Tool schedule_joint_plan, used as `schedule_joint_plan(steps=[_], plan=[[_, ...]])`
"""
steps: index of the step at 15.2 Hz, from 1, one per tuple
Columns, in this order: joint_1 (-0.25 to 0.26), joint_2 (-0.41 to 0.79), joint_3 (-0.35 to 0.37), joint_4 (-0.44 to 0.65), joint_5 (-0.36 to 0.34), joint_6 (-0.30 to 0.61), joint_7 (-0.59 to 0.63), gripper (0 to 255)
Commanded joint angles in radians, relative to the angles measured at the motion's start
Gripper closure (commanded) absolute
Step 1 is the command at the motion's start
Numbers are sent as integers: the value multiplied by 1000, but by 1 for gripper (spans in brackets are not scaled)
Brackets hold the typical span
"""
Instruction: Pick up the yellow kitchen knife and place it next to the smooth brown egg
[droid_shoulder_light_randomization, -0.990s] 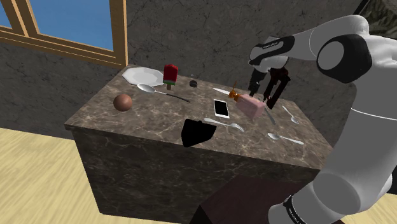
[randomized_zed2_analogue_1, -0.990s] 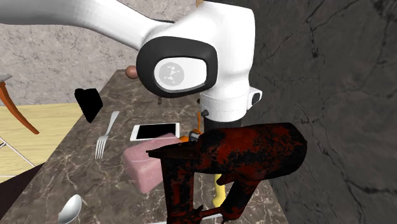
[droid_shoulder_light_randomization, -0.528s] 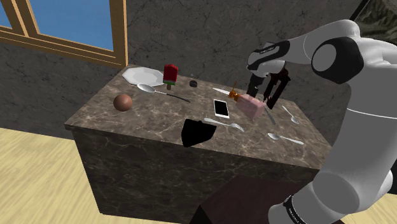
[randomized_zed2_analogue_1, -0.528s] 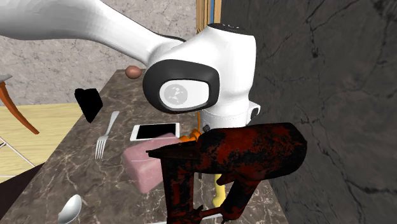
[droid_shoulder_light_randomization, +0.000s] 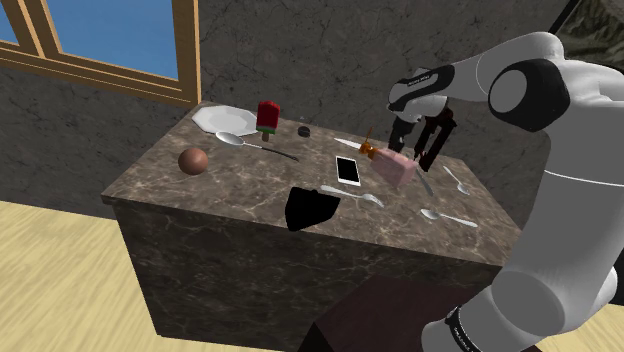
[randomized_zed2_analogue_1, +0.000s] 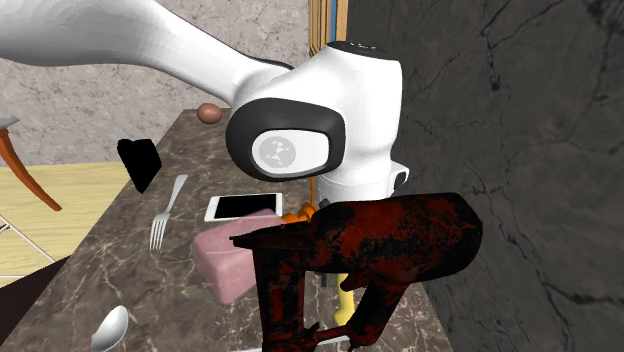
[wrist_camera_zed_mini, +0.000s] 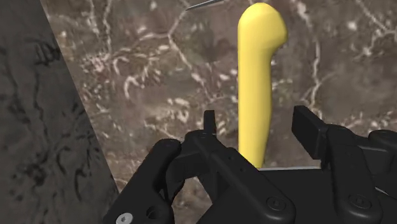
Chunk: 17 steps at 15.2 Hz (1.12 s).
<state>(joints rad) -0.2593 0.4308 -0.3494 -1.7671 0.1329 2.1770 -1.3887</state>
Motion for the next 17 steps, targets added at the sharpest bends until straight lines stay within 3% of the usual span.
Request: schedule_joint_plan(steps=[1,9,17], plan=[[0,0,0,0,0,0,0,255],[0,0,0,0,0,0,0,255],[6,-48,-10,43,-20,-88,11,255]])
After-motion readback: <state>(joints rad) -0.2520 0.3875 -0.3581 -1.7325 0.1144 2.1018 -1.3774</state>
